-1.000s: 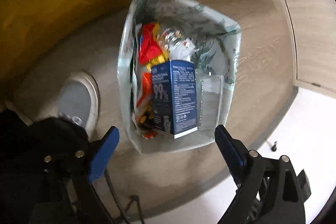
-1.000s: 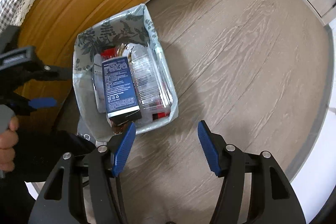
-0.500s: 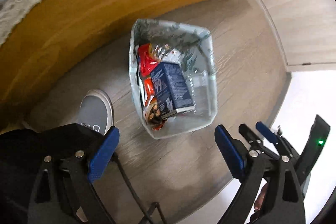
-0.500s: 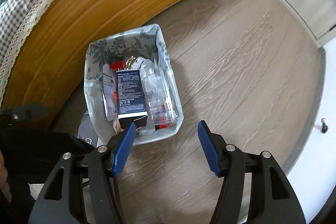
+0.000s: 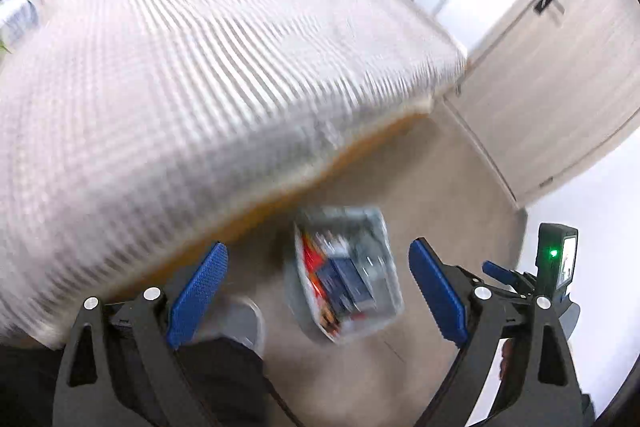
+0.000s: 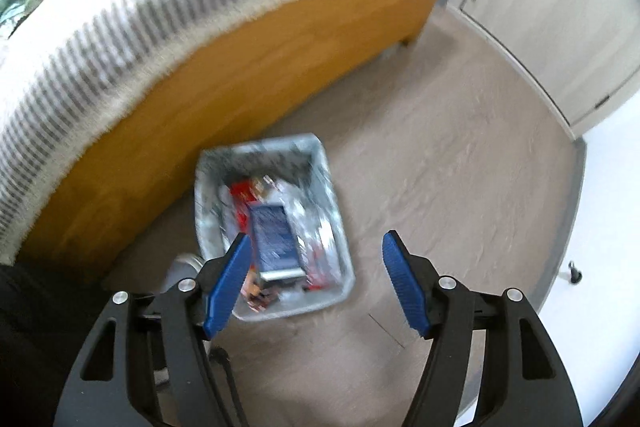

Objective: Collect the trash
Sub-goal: 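Move both open tools back over the bed, then grasp the white milk carton with the right tool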

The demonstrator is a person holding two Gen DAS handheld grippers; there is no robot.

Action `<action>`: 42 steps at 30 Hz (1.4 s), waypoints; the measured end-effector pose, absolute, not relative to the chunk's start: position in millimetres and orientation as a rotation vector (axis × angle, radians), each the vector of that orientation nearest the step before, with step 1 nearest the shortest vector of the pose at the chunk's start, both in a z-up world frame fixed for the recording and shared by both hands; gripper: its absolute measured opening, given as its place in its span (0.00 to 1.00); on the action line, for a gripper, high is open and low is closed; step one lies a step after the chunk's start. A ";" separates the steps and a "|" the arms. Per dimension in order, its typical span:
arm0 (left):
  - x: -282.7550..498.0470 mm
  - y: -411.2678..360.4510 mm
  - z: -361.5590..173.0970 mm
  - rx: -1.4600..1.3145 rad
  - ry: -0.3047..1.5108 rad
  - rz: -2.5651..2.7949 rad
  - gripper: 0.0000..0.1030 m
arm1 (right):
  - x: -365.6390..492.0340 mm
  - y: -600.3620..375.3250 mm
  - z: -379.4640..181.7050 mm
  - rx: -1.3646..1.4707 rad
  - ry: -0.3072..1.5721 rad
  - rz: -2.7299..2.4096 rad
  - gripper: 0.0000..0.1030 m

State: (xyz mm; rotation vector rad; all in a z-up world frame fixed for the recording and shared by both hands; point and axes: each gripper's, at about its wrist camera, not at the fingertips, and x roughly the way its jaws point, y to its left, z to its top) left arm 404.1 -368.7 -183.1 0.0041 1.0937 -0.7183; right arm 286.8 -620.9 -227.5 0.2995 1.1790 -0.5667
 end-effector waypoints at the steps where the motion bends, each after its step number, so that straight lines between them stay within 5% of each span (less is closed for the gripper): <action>1: 412.3 -351.6 -172.1 -0.002 1.059 -0.703 0.86 | 295.9 -612.5 -220.9 0.289 1.168 -0.551 0.63; 12: 496.4 -146.9 -106.1 -0.151 0.848 -0.340 0.87 | 444.0 -463.0 -134.6 0.234 0.925 -0.311 0.73; 24: 568.3 67.9 -116.0 -0.311 0.791 0.068 0.87 | 654.8 -196.6 -98.3 0.226 0.852 0.055 0.80; 30: 582.1 126.0 -120.7 -0.337 0.788 0.132 0.87 | 765.4 -113.9 -122.8 0.415 0.906 -0.038 0.80; 34: 586.0 145.0 -127.3 -0.336 0.793 0.162 0.87 | 809.4 -72.7 -140.1 0.242 0.917 -0.251 0.80; 42: 603.1 150.3 -137.6 -0.351 0.808 0.151 0.87 | 787.6 -124.9 -154.1 0.221 0.932 -0.077 0.73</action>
